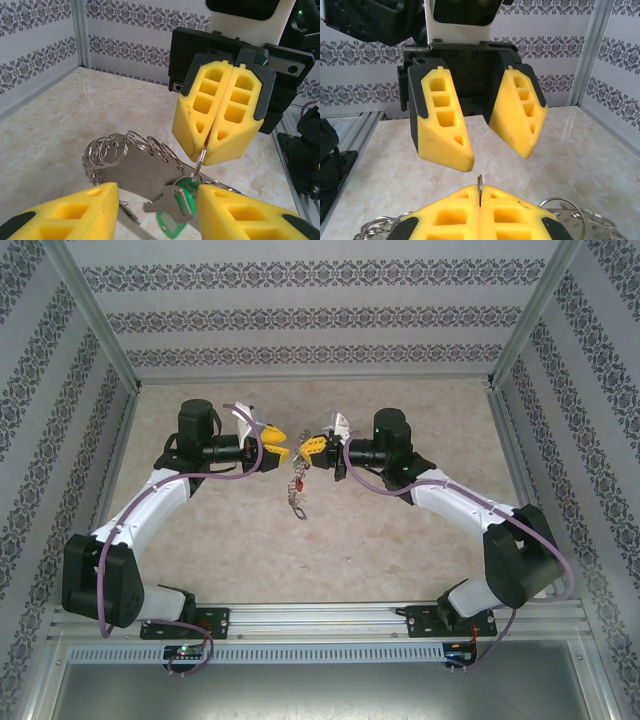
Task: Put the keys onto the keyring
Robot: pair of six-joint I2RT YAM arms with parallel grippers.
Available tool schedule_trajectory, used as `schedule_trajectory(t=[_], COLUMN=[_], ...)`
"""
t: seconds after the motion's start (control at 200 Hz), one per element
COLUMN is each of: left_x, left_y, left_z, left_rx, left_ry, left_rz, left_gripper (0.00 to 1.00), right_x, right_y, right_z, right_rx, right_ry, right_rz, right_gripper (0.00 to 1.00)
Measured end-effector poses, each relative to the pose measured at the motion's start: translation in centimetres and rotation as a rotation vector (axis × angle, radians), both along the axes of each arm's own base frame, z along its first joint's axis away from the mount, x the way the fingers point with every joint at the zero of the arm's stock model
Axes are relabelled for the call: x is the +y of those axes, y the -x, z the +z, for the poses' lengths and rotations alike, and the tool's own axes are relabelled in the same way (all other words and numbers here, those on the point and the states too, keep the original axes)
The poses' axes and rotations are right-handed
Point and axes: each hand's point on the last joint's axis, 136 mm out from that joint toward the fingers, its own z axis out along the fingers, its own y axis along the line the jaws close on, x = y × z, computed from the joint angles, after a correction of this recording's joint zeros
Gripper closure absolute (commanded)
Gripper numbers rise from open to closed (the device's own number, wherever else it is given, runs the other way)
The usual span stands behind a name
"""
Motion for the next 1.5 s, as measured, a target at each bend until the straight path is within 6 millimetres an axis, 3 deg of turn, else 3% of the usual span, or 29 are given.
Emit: schedule_trajectory(t=[0.38,0.704,0.824,0.979,1.029,1.149,1.219,1.284,1.389,1.499], left_x=[-0.3,-2.0,-2.3,-2.4,-2.4,-2.4,-2.5,-2.5,-2.5,-2.5], left_y=[0.4,1.8,1.7,1.6,1.6,1.7,1.8,1.8,1.8,1.8], left_z=[-0.4,-1.3,-1.4,-1.8,-1.9,-2.0,-2.0,-1.9,-1.7,-1.7], left_rx=[0.031,0.052,0.055,0.063,0.065,0.066,0.062,0.067,0.063,0.061], left_ry=[0.012,-0.020,-0.024,-0.030,-0.032,-0.035,-0.038,-0.039,-0.037,-0.037], left_rz=[-0.034,-0.135,-0.150,-0.157,-0.159,-0.166,-0.170,-0.170,-0.170,-0.171], left_gripper=[0.55,0.55,0.62,0.83,0.85,0.84,0.68,0.64,0.63,0.69], right_x=[-0.3,-0.3,-0.3,-0.1,-0.1,0.0,0.1,0.3,0.3,0.3], right_y=[0.5,0.5,0.5,0.4,0.4,0.3,0.4,0.6,0.8,0.8], right_z=[-1.3,-1.1,-1.0,-0.4,-0.1,0.3,0.3,0.2,0.1,0.1], right_rx=[0.017,0.016,0.007,-0.006,-0.011,-0.019,-0.019,-0.017,-0.017,-0.016], right_ry=[0.057,0.069,0.072,0.067,0.064,0.059,0.060,0.062,0.064,0.066], right_rz=[0.009,0.011,0.014,0.015,0.015,0.015,0.020,0.026,0.029,0.030], right_gripper=[1.00,1.00,1.00,1.00,1.00,1.00,1.00,1.00,1.00,1.00])
